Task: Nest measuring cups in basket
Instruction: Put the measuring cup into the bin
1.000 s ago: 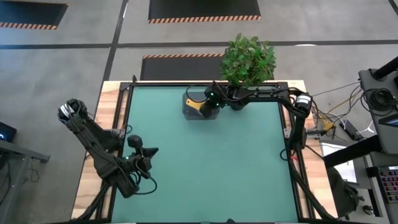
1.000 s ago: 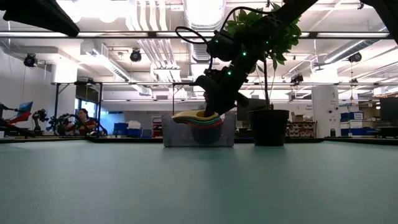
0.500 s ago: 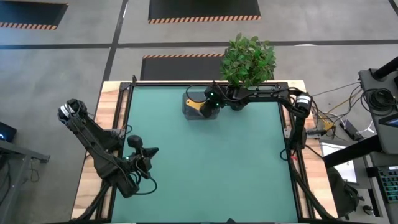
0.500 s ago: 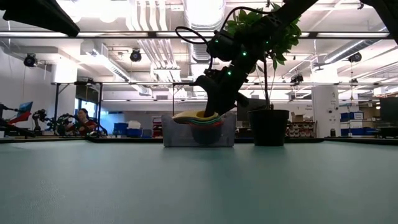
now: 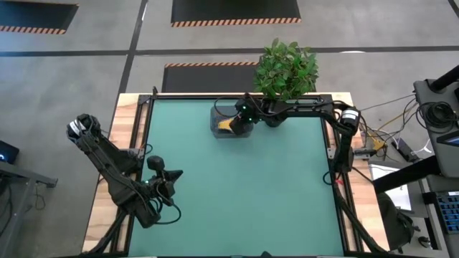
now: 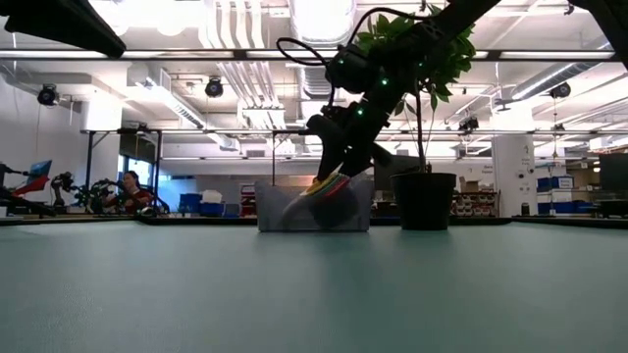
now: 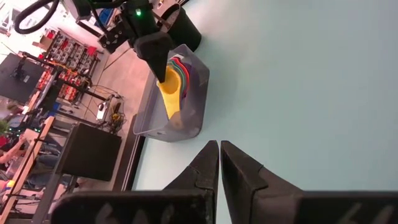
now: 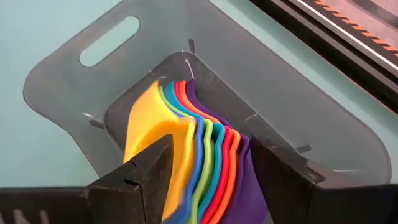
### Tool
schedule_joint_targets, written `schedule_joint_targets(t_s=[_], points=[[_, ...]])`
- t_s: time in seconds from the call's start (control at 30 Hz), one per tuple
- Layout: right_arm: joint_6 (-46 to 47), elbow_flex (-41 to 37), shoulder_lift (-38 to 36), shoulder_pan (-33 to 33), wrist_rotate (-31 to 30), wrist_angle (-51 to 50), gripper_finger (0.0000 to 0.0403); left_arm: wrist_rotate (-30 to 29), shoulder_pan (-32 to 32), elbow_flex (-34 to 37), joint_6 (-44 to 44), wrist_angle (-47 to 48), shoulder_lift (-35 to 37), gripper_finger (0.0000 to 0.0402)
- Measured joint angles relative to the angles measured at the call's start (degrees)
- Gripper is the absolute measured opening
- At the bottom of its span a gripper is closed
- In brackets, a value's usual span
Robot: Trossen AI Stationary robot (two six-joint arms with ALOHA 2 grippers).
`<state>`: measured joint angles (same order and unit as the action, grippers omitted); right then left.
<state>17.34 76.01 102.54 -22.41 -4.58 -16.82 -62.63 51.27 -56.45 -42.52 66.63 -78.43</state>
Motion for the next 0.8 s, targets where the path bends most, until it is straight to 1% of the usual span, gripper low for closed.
schedule_joint_targets(t_s=[0.37,0.53,0.7,0.8], points=[[-0.2,0.3,0.0,0.0,0.0,-1.1,0.0205,0.0,0.0,0.0,0.0,-0.2,0.0,0.0000],[-0.4,0.3,0.0,0.0,-0.2,-2.1,0.0198,0.0,0.0,0.0,0.0,-0.2,0.0,0.0000],[-1.5,1.1,0.0,0.0,-2.9,-4.8,0.0190,0.0,0.0,0.0,0.0,-0.2,0.0,0.0000],[-1.5,1.9,-0.1,0.0,-3.1,-5.7,0.0186,0.0,0.0,0.0,0.0,-0.2,0.0,0.0000]])
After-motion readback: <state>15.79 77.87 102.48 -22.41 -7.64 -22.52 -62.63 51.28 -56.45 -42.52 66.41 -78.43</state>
